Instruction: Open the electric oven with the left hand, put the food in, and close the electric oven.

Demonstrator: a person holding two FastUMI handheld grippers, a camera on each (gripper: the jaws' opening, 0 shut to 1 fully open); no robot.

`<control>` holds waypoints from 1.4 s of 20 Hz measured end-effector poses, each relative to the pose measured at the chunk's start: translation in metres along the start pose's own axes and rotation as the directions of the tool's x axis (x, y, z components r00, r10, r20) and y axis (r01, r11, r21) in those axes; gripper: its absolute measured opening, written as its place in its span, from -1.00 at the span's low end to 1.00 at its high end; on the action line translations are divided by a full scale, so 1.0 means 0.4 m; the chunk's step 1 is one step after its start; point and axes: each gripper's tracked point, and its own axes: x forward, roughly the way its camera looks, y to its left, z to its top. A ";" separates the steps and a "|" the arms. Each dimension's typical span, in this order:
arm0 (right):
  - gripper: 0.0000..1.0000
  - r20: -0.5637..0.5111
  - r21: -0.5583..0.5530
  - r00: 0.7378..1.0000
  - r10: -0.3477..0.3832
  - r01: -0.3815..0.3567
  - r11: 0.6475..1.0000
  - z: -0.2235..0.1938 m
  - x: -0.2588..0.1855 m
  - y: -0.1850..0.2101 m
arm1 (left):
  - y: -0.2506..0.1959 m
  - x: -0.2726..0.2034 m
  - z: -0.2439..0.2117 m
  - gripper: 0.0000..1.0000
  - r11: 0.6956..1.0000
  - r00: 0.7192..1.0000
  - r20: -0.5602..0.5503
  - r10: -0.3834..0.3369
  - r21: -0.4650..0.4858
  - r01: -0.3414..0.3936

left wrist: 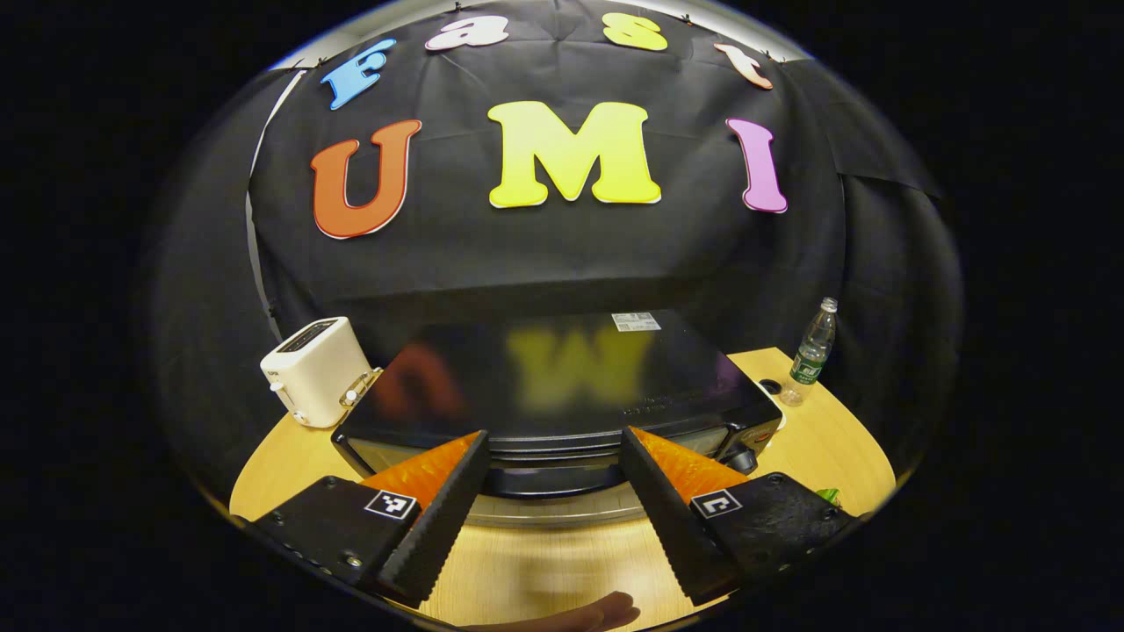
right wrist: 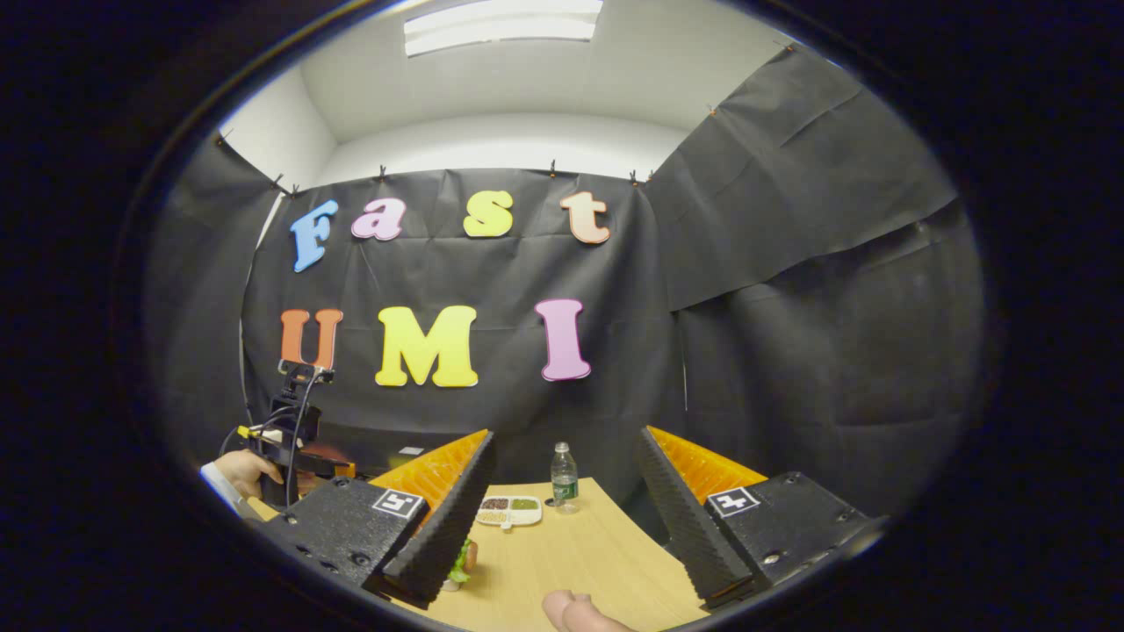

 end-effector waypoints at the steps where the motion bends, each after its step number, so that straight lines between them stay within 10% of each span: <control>1: 1.00 0.000 -0.002 1.000 0.001 -0.001 1.000 -0.001 -0.002 -0.001 | 0.000 -0.002 -0.001 0.96 1.000 1.000 0.003 -0.003 0.000 0.003; 28: 1.00 -0.103 -0.074 0.993 0.065 -0.073 0.995 -0.077 -0.070 0.081 | -0.024 -0.231 -0.400 0.96 1.000 0.998 0.066 -0.017 -0.009 0.017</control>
